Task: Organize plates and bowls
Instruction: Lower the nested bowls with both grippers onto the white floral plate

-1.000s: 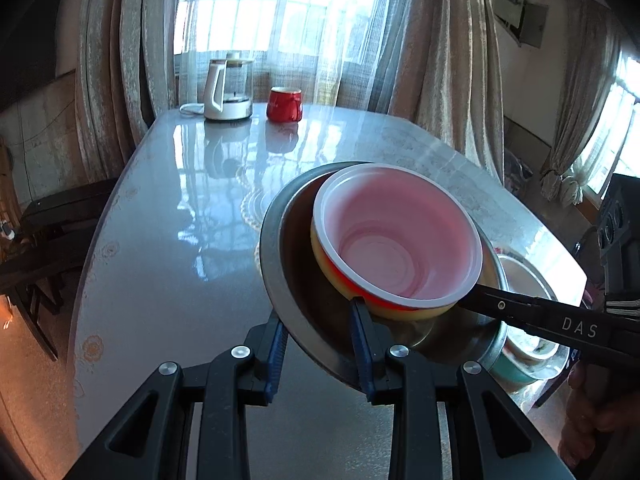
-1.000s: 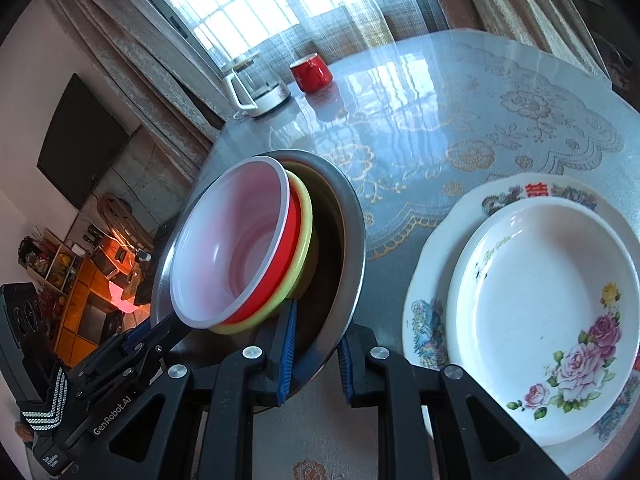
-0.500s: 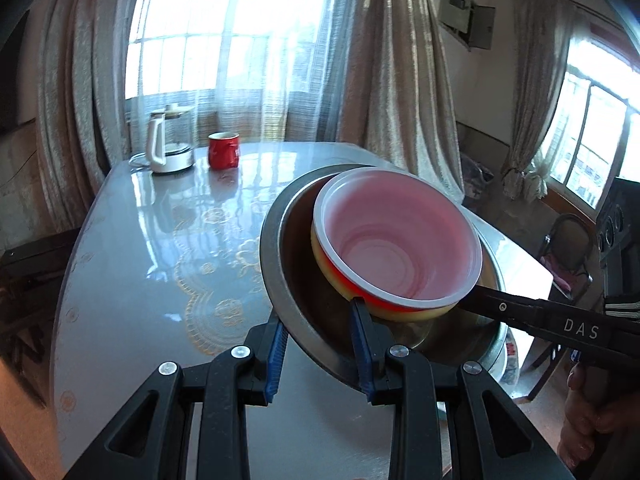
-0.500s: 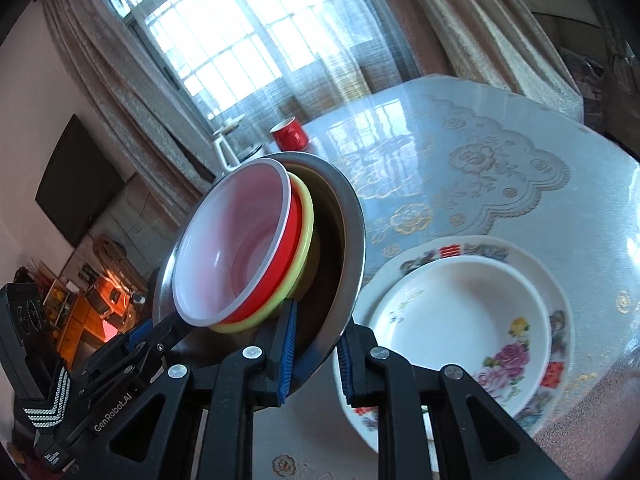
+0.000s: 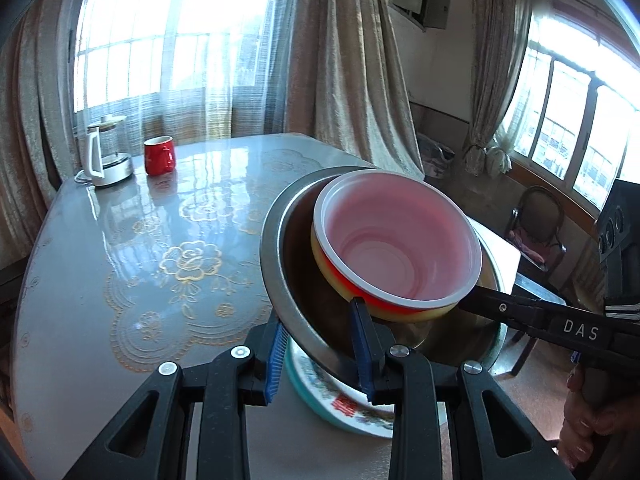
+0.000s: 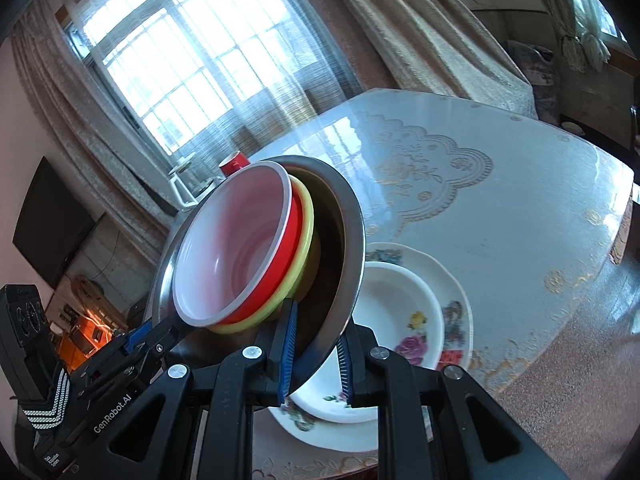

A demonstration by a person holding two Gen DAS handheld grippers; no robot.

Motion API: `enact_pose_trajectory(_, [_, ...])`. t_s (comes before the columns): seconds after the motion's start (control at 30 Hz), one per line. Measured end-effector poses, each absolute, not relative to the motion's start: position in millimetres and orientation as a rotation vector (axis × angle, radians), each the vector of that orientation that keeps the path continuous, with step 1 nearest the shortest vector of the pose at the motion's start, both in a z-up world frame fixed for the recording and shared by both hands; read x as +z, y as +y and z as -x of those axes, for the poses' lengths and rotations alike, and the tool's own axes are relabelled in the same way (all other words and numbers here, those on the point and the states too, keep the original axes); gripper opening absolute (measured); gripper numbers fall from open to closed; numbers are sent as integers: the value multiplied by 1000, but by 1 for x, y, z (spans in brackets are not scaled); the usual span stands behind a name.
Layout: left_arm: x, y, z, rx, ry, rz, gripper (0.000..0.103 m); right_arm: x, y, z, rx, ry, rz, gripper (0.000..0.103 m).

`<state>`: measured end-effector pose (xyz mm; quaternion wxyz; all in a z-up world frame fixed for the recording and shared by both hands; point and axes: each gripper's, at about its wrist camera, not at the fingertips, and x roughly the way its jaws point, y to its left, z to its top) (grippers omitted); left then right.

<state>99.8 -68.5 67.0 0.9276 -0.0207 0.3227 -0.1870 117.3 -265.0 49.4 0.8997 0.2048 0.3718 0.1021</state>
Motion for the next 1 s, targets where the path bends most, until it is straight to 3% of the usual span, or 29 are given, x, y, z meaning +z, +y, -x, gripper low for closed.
enact_pose_trajectory(1.0, [36,-109,-92,-411,752,7,31,16,-296,-106,117,847,-498,19])
